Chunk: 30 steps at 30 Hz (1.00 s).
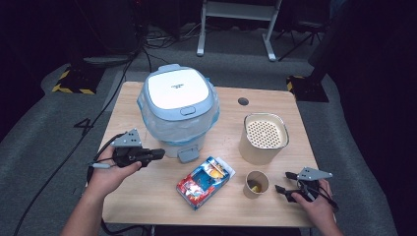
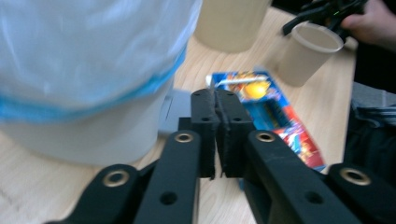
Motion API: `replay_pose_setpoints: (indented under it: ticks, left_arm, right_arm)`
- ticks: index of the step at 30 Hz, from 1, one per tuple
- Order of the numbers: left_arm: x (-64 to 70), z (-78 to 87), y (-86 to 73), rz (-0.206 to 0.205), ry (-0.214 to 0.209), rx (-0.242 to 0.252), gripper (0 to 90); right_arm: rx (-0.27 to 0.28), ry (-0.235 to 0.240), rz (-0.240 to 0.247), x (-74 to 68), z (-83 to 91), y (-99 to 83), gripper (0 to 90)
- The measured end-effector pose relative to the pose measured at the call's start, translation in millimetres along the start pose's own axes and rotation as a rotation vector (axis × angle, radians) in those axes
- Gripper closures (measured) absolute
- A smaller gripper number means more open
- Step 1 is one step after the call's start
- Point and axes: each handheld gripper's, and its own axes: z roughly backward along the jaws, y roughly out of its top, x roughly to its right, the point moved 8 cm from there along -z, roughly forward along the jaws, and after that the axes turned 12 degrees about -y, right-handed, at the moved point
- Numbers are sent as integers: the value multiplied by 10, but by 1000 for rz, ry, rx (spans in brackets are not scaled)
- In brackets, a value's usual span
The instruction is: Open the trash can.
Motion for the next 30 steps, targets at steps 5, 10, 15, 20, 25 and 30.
replay_pose_setpoints:
  ticks: [5, 10, 15, 20, 25, 30]
  left_arm:
    - [74, 43, 219, -30, -56, 47, 900]
    - [120, 80, 417, -54, -78, 86, 900]
    - [171, 102, 659, -81, -92, 145, 900]
    - [194, 106, 906, -89, -89, 213, 900]
    - [154, 88, 1125, -103, -47, 246, 900]
    - [59, 39, 1249, -101, -5, 242, 900]
  right_arm:
    - [0, 0, 0, 0, 0, 0, 263]
    - [0, 0, 0, 0, 0, 0, 263]
    - [0, 0, 0, 0, 0, 0, 263]
    - [0, 0, 0, 0, 0, 0, 263]
    - [0, 0, 0, 0, 0, 0, 263]
    - [0, 0, 0, 0, 0, 0, 263]
